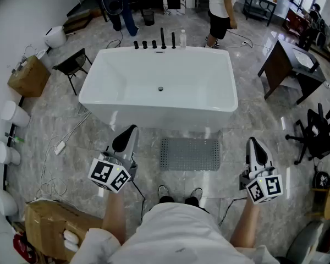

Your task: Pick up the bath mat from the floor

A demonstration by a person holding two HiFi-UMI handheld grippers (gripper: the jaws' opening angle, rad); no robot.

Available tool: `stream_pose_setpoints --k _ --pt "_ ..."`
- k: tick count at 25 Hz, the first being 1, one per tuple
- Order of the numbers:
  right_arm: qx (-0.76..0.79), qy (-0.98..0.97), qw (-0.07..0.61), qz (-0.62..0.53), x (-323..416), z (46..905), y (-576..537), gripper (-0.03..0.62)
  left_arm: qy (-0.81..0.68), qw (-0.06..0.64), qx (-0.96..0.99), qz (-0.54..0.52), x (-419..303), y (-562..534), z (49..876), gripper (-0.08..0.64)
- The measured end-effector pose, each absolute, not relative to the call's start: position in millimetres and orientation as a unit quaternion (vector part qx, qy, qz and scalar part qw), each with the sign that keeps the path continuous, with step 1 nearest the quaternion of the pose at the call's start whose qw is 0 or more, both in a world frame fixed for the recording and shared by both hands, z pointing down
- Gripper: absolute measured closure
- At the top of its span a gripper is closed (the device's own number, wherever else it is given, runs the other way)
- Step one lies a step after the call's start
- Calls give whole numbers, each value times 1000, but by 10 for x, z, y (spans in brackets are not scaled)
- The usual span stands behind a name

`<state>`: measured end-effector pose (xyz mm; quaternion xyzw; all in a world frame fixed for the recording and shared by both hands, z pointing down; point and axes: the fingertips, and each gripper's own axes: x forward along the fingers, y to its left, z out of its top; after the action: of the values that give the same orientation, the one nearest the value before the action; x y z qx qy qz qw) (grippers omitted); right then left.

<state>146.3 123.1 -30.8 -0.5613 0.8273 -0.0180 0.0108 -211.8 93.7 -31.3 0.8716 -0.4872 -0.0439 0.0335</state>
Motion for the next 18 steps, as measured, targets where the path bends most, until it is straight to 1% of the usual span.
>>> stream_pose_setpoints --k 10,15,18 --pt "-563 827 4 -13 1335 -325 1285 584 -482 39 874 -41 -2226 972 -291 548" --pt "-549 835 32 -23 1231 -370 1327 584 -478 37 877 -37 -2275 972 -263 546" --pt "-552 833 25 -19 1199 -379 1333 584 -472 37 880 -35 -2284 976 -245 546"
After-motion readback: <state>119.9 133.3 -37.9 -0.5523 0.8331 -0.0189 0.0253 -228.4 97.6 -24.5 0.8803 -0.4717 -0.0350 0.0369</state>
